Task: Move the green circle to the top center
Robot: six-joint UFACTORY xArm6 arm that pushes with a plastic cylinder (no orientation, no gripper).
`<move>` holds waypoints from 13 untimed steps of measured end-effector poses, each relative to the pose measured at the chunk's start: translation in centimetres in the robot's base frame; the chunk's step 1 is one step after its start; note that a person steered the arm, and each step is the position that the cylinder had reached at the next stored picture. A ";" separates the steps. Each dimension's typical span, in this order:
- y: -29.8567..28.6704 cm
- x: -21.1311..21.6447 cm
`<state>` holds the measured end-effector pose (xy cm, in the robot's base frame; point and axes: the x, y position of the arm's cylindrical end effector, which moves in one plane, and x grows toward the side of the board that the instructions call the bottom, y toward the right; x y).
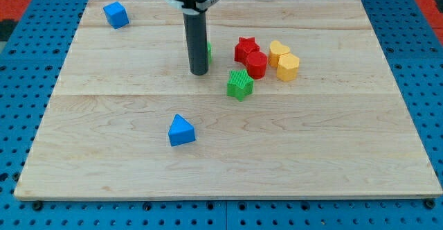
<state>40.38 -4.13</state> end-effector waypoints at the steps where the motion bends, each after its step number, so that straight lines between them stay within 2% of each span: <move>1: 0.5 4.9; 2: 1.5 6.7; 3: 1.1 3.0; 4: -4.8 1.8; 8: 4.6 -8.4; 9: 4.6 -12.2; 10: 4.7 -9.0; 11: -1.3 -9.7; 12: 0.4 -12.2; 13: 2.6 -11.8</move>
<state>28.60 -1.55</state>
